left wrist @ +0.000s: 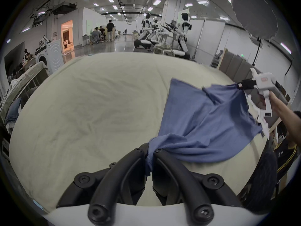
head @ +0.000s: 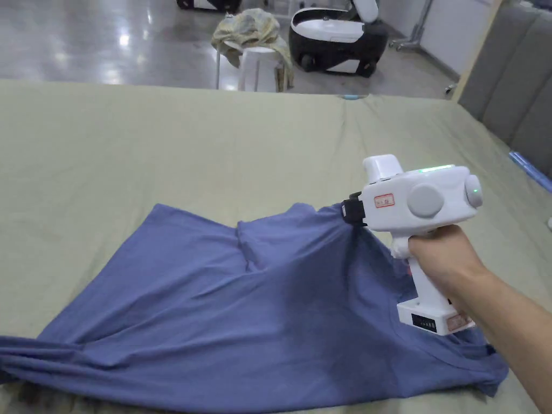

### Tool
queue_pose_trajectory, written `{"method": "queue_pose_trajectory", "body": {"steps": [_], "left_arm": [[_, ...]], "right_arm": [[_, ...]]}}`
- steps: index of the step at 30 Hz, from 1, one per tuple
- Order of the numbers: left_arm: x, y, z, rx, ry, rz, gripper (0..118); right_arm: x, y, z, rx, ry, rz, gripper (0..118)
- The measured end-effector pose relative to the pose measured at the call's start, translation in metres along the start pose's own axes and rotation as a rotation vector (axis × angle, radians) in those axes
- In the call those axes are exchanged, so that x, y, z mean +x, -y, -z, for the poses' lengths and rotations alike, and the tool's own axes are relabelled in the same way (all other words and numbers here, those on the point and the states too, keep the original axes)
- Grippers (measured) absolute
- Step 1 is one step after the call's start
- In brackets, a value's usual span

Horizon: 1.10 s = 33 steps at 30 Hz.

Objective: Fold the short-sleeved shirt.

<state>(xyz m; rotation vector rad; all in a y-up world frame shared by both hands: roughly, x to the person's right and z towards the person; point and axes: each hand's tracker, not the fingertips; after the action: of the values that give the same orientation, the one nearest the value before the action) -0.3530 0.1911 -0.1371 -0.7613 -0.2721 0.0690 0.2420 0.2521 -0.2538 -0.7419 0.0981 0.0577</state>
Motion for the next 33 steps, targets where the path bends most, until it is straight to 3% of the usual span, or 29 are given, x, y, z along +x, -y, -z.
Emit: {"method": "queue_pose_trajectory", "body": {"steps": [11,14,19,22,26,33], "left_arm": [[0.044,-0.179,-0.066,0.275,-0.017,-0.018,5],[0.058,-0.234,-0.085,0.319,-0.096,0.054,5],[0.069,-0.318,-0.115,0.404,-0.149,0.033,5],[0.08,-0.358,-0.125,0.456,-0.245,0.056,5],[0.083,-0.405,-0.129,0.5,-0.266,0.02,5],[0.087,-0.434,-0.12,0.523,-0.381,0.017,5]], "right_arm": [[0.014,-0.112,-0.177,0.388,0.029,0.029,0],[0.022,-0.152,-0.221,0.495,0.05,0.024,0],[0.025,-0.208,-0.282,0.683,0.097,0.043,0],[0.033,-0.238,-0.296,0.744,0.121,0.069,0],[0.042,-0.283,-0.295,0.78,0.133,0.075,0],[0.041,-0.309,-0.272,0.802,0.143,0.08,0]]}}
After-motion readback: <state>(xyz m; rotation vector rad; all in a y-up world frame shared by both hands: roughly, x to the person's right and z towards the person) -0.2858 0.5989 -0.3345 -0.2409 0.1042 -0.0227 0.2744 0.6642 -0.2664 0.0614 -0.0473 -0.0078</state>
